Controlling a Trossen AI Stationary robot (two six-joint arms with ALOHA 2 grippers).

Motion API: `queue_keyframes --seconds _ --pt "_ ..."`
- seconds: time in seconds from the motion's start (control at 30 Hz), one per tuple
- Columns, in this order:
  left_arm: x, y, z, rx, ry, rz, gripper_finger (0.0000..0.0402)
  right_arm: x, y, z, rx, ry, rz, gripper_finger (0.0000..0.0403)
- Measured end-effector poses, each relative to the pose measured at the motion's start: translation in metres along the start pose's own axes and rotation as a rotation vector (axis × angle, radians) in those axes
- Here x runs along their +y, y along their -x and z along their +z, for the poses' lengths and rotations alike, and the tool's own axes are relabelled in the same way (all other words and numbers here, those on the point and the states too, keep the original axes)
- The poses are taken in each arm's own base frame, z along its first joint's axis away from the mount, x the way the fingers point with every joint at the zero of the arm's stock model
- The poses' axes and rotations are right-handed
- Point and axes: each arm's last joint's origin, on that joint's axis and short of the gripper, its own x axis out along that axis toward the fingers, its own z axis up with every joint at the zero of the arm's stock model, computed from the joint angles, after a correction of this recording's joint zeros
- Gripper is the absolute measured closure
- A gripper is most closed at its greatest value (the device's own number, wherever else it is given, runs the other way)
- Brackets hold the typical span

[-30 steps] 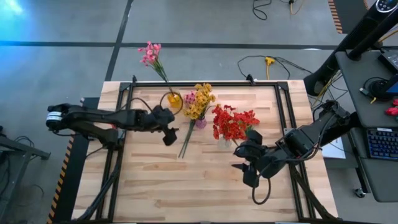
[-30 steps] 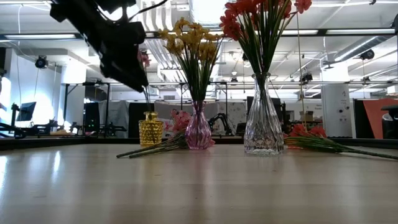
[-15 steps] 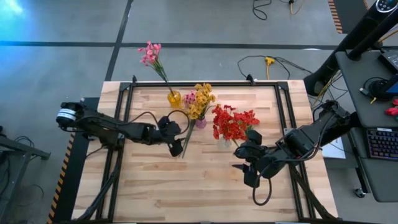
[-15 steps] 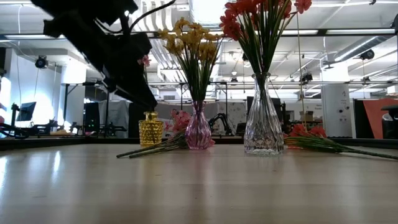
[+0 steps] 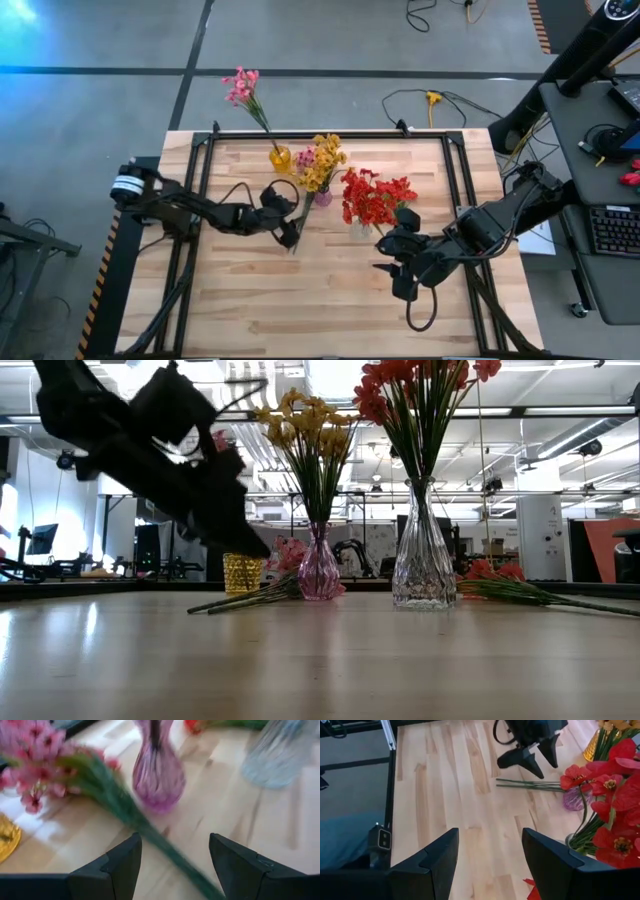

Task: Sort flowers into vase by color
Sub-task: Put the left pink flowers into the yellow vase

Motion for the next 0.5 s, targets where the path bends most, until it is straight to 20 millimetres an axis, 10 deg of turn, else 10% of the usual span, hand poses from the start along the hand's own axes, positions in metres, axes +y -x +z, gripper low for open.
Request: queue_keyframes --seconds 0.5 --pt "-0.006 -0.032 -0.027 0.067 -0.006 -0.012 0.0187 0.000 -0.003 -0.003 0.008 0.006 -0.011 0.0193"
